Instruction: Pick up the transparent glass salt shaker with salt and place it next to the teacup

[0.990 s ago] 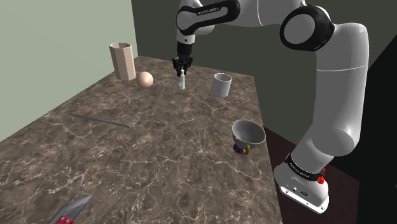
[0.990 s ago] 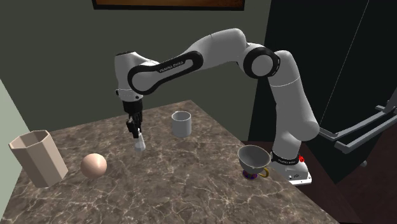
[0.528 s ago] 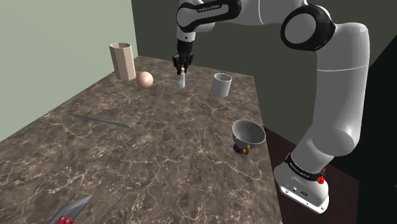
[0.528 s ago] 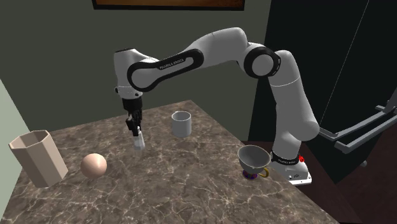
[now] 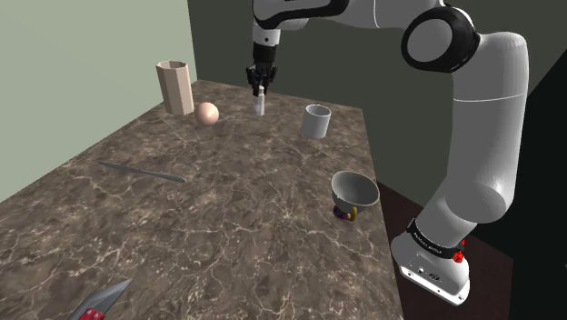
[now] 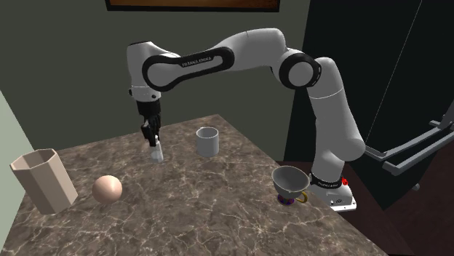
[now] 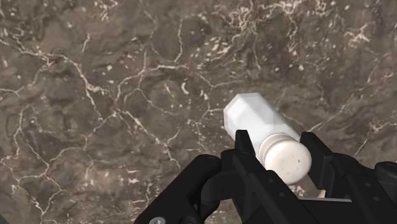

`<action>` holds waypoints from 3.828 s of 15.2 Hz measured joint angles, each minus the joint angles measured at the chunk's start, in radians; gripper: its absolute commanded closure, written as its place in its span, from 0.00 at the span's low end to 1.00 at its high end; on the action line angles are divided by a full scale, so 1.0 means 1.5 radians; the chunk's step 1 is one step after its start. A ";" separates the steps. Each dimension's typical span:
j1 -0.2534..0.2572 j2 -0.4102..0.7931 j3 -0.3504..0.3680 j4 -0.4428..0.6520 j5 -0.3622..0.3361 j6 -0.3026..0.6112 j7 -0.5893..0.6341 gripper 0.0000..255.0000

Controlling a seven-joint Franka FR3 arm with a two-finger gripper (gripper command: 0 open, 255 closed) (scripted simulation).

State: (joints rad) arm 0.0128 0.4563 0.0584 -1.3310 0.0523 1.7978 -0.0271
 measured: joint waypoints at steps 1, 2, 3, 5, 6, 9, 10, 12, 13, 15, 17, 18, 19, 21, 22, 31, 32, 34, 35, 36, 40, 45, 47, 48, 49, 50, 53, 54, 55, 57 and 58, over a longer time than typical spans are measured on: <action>0.001 -0.002 0.000 0.004 0.000 -0.006 0.001 1.00; 0.001 -0.002 0.000 0.013 0.000 -0.015 0.002 1.00; 0.000 0.001 0.000 0.027 0.000 -0.026 0.002 1.00; 0.001 -0.002 0.000 0.039 0.000 -0.041 0.003 1.00; 0.001 -0.001 0.000 0.049 -0.001 -0.050 0.004 1.00; 0.002 0.008 0.001 0.093 -0.002 -0.084 0.007 1.00; 0.001 0.007 0.001 0.101 -0.001 -0.093 0.007 1.00; 0.002 0.013 0.001 0.129 -0.002 -0.115 0.008 1.00; 0.002 0.017 0.001 0.144 -0.002 -0.127 0.009 1.00; 0.002 0.024 0.001 0.172 -0.002 -0.148 0.010 1.00; 0.003 0.035 0.001 0.209 -0.003 -0.174 0.011 1.00; 0.003 0.039 0.001 0.223 -0.003 -0.183 0.012 1.00; 0.003 0.042 0.001 0.235 -0.003 -0.193 0.013 1.00; 0.005 0.061 0.001 0.287 -0.004 -0.226 0.015 1.00; 0.006 0.069 0.001 0.309 -0.005 -0.239 0.017 1.00; 0.034 -0.124 0.016 0.034 0.001 -0.154 0.059 1.00; 0.040 -0.159 0.020 -0.020 0.003 -0.134 0.070 1.00; 0.048 -0.210 0.027 -0.086 0.006 -0.118 0.083 1.00; 0.053 -0.235 0.031 -0.119 0.008 -0.110 0.093 1.00; 0.057 -0.251 0.034 -0.134 0.009 -0.109 0.100 1.00; 0.078 -0.330 0.054 -0.233 0.018 -0.086 0.138 1.00; 0.102 -0.423 0.080 -0.337 0.034 -0.071 0.184 1.00; 0.115 -0.460 0.097 -0.376 0.044 -0.065 0.211 1.00; 0.120 -0.479 0.103 -0.395 0.048 -0.064 0.221 1.00; 0.124 -0.493 0.108 -0.406 0.052 -0.065 0.229 1.00; 0.130 -0.507 0.114 -0.419 0.057 -0.065 0.239 1.00; 0.148 -0.547 0.138 -0.450 0.072 -0.069 0.276 1.00; 0.153 -0.556 0.146 -0.459 0.077 -0.068 0.287 1.00; 0.159 -0.567 0.155 -0.465 0.082 -0.071 0.300 1.00; 0.171 -0.591 0.171 -0.485 0.094 -0.070 0.324 1.00; 0.177 -0.597 0.181 -0.487 0.099 -0.072 0.338 1.00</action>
State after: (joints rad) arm 0.2777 -0.4392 0.3293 -2.0622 0.2009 1.6898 0.4795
